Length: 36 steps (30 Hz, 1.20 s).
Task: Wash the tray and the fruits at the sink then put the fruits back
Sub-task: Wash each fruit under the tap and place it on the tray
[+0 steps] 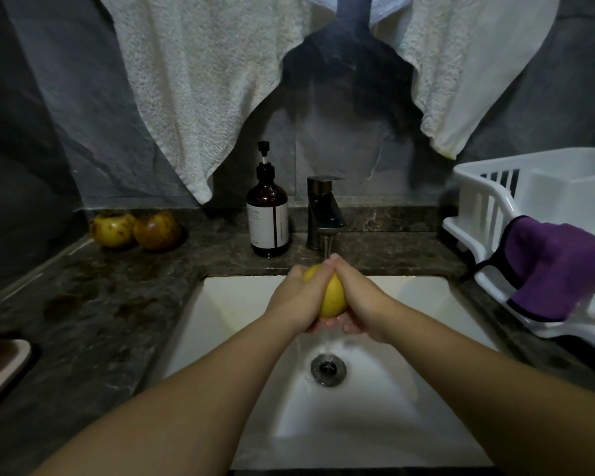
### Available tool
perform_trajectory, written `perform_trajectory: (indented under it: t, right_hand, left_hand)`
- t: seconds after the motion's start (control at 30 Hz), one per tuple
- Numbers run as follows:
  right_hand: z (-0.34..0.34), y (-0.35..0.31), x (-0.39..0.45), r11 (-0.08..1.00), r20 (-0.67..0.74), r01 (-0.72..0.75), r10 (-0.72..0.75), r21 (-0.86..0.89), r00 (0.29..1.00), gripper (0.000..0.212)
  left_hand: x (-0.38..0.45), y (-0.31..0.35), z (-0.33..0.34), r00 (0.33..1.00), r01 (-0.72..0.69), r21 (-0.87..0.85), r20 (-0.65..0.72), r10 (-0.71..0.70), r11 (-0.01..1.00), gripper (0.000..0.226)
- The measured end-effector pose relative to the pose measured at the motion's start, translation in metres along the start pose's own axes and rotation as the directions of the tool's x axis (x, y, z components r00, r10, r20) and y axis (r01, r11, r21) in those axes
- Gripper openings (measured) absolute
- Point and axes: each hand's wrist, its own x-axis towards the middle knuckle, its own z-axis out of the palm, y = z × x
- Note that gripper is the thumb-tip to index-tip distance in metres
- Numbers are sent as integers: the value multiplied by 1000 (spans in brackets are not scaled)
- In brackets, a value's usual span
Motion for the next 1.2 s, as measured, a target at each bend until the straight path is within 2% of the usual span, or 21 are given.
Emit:
perform_trajectory:
  t: [0.1, 0.13, 0.23, 0.37, 0.47, 0.5, 0.6, 0.7, 0.83, 0.93, 1.07, 1.13, 1.2]
  right_hand:
    - [-1, 1, 1, 991, -49, 123, -126, -56, 991, 33]
    - [-1, 1, 1, 991, -33, 126, -127, -53, 991, 33]
    - [2, 0, -1, 999, 45, -29, 27, 30, 999, 48]
    - [1, 0, 3, 995, -12, 97, -98, -37, 995, 33]
    - [3, -3, 3, 998, 34, -44, 43, 38, 998, 49]
    - [3, -3, 3, 998, 21, -45, 44, 45, 999, 49]
    - [1, 1, 5, 996, -16, 74, -75, -43, 997, 29]
    - [5, 0, 3, 1000, 42, -12, 13, -26, 999, 47]
    - [5, 2, 4, 990, -11, 117, -118, -84, 993, 30]
    - [7, 1, 2, 1000, 50, -12, 13, -15, 999, 43]
    - [7, 6, 7, 994, 18, 94, -93, -53, 995, 34]
    - [10, 6, 5, 999, 95, -4, 1, 37, 995, 48]
    - [13, 4, 7, 995, 88, -47, 39, 90, 995, 56]
  left_hand:
    - [-5, 1, 0, 989, 106, -85, 113, -96, 991, 79]
    - [-5, 1, -1, 989, 107, -79, 114, -97, 991, 80]
    - [-2, 0, -2, 999, -6, 4, -32, 6, 1000, 74]
    - [-8, 5, -3, 994, 92, -58, 56, -89, 994, 82]
    - [-7, 5, -2, 998, -52, 29, -33, 53, 998, 76]
    - [-8, 5, -1, 998, -56, 34, -30, 57, 998, 74]
    - [-7, 5, -2, 999, 37, 17, 33, -37, 999, 75]
    - [-4, 0, -4, 997, -60, 133, -42, 66, 989, 66]
    - [-5, 1, -7, 995, 57, 23, 77, -59, 998, 77]
    - [-2, 0, -7, 999, -24, 115, -37, 28, 993, 68]
    - [-3, 0, -9, 998, 58, 64, 19, -60, 996, 75]
    - [-2, -1, -10, 999, -14, 124, -36, 18, 992, 70]
    - [-2, -2, -11, 997, -36, 102, -70, 43, 994, 69]
